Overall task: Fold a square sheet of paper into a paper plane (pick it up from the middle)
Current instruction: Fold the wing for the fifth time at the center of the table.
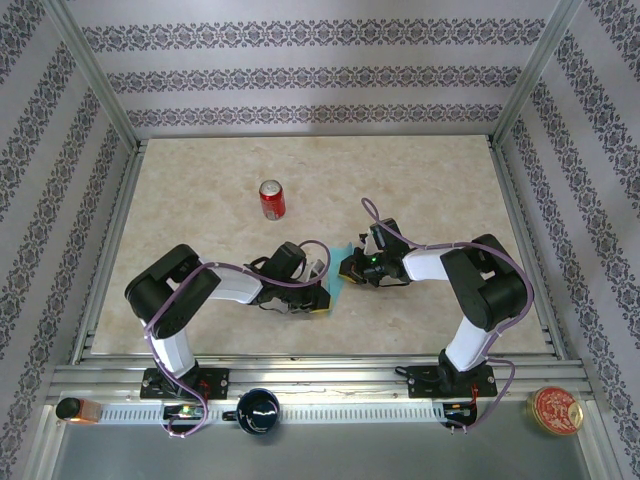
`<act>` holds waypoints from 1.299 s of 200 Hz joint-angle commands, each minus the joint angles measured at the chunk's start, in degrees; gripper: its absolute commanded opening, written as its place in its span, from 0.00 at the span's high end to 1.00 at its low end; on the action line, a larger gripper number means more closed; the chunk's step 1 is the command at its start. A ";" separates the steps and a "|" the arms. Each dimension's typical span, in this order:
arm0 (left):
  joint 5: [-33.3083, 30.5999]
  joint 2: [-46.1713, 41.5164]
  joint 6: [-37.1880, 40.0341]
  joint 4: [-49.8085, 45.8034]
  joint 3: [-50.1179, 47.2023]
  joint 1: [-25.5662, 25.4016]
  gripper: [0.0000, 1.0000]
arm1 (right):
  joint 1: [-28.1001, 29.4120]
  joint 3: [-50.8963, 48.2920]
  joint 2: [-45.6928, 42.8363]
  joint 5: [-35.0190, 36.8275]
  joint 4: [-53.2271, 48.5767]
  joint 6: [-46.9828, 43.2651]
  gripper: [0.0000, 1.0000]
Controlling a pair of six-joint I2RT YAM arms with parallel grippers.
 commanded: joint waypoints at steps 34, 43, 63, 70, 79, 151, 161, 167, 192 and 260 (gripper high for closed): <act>0.72 -1.67 2.45 -10.82 -1.64 -1.77 0.99 | 0.43 -0.51 1.46 4.48 -5.64 -1.39 0.90; 1.77 -2.23 1.38 -8.10 -2.48 -1.69 0.97 | 0.43 -0.51 1.38 4.48 -5.61 -1.42 0.90; 2.75 -3.67 -0.97 -4.51 -3.76 -1.75 0.88 | 0.42 -0.51 1.37 4.17 -5.43 -1.26 0.90; 2.61 -4.35 -0.88 -5.02 -3.72 -1.73 0.88 | 0.43 -0.60 1.35 4.05 -5.22 -1.19 0.90; 1.74 -5.46 -0.05 -7.26 -3.42 -1.68 0.88 | 0.43 -0.60 1.37 3.91 -5.08 -1.09 0.90; -2.94 -12.55 2.02 -12.74 3.39 -1.59 0.87 | 0.43 -1.04 1.21 3.83 -4.20 -0.18 0.90; -3.23 -11.05 1.69 -11.93 4.91 -1.51 0.88 | 0.43 -1.12 1.22 3.78 -4.20 -0.22 0.90; -3.19 -9.87 1.43 -11.47 5.86 -1.46 0.90 | 0.43 -1.12 1.28 3.78 -4.11 -0.22 0.90; -2.93 -4.79 0.85 -9.21 9.81 -1.42 0.91 | 0.43 -1.12 1.33 3.69 -4.02 -0.13 0.90; -3.77 3.77 4.12 -13.54 14.31 -1.50 0.93 | 0.34 -1.04 1.55 3.43 -4.29 -0.16 0.90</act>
